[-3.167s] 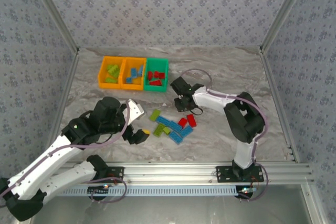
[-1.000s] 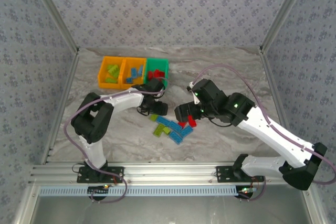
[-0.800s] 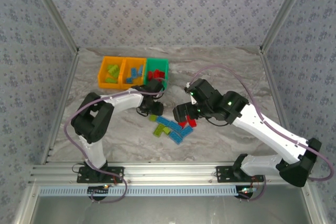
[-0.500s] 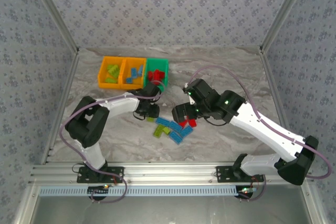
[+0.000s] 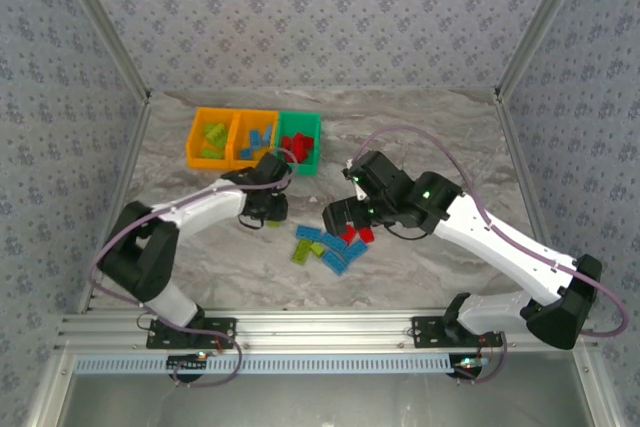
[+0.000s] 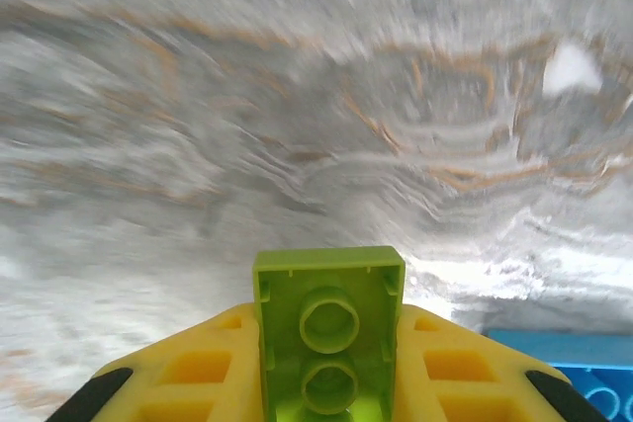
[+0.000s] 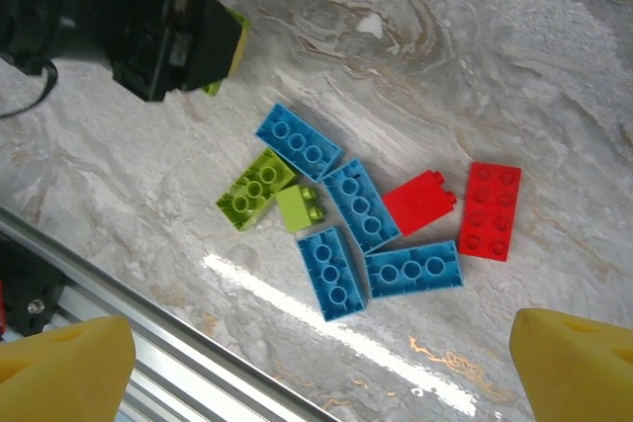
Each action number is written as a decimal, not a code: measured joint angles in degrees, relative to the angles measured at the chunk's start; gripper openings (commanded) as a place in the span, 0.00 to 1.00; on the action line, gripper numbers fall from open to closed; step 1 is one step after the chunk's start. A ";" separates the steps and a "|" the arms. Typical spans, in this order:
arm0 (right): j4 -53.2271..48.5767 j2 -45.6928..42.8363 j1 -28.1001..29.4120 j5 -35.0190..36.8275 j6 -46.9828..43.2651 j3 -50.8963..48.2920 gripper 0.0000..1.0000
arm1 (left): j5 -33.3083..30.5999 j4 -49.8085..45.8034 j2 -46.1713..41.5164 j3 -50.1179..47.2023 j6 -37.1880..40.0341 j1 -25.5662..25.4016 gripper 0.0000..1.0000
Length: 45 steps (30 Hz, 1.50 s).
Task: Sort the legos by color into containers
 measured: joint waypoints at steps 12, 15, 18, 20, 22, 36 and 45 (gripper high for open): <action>1.42 -0.02 1.29 0.26 1.46 0.28 1.00 | -5.77 0.59 -0.59 17.31 7.28 21.00 0.26; 1.29 -0.28 1.77 0.35 2.08 0.26 1.00 | -5.73 0.85 5.79 23.69 8.66 24.68 0.30; 1.18 -1.09 2.16 0.57 2.51 0.26 1.00 | -5.60 -0.26 12.98 30.91 9.90 27.26 0.36; 0.96 -1.84 2.25 0.85 2.75 0.26 1.00 | -5.46 -1.42 17.35 35.76 10.58 28.41 0.45; 0.81 -2.58 2.38 1.22 3.08 0.24 1.00 | -4.76 -3.52 20.92 40.33 10.95 29.33 0.55; 4.92 -2.51 -0.92 3.41 5.55 -6.08 1.00 | 5.88 -6.69 -6.03 23.71 10.10 22.62 0.59; 12.96 1.75 -12.28 1.57 10.40 -18.27 0.84 | 6.97 -7.85 -34.14 12.24 24.13 -8.66 0.69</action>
